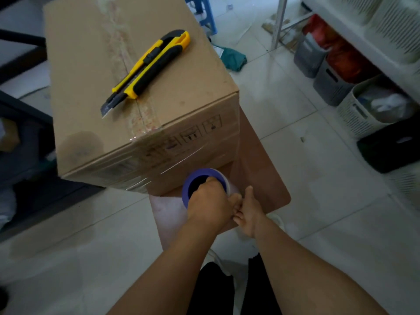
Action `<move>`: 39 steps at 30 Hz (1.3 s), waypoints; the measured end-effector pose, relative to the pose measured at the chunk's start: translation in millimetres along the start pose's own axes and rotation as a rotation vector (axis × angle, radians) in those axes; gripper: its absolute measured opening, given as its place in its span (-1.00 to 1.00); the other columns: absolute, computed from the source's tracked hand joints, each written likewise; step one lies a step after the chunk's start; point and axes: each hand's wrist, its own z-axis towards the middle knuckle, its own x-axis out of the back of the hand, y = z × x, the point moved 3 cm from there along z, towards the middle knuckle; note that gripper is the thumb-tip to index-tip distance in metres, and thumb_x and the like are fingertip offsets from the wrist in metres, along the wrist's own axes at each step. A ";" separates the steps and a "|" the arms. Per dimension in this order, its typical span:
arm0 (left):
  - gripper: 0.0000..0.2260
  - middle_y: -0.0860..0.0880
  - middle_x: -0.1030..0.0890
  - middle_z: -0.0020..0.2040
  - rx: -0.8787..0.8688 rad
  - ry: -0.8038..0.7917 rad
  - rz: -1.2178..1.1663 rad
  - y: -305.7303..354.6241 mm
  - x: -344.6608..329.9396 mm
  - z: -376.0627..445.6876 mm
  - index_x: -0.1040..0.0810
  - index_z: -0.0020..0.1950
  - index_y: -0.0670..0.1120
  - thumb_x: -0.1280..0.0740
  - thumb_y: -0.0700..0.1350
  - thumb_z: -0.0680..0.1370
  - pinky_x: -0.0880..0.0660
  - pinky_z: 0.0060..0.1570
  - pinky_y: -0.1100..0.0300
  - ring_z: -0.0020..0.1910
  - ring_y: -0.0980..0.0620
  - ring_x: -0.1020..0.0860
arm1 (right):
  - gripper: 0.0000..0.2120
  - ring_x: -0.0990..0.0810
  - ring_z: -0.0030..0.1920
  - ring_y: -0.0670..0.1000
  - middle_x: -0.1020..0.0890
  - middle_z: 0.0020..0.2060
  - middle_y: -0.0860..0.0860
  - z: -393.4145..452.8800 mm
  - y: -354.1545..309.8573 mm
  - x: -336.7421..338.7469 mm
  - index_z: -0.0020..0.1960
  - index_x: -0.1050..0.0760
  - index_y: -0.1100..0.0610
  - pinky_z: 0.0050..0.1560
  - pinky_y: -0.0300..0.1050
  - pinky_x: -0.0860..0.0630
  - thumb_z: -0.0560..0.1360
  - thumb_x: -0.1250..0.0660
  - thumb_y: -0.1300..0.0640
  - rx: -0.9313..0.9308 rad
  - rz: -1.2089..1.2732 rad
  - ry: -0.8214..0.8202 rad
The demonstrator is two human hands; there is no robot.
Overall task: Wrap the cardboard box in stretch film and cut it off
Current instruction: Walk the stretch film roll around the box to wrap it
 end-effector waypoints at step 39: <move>-0.52 -0.12 -0.59 -0.03 -0.384 -0.087 0.181 -154.1 14.3 -16.1 -0.40 0.17 -0.19 -0.36 0.16 0.49 -0.47 -0.25 0.20 -0.11 -0.04 -0.59 | -0.34 -0.46 -0.29 -0.04 -0.48 -0.34 0.04 -47.6 118.3 -126.4 0.43 -0.34 0.25 -0.20 -0.21 -0.45 0.63 0.06 -0.24 0.119 0.455 0.159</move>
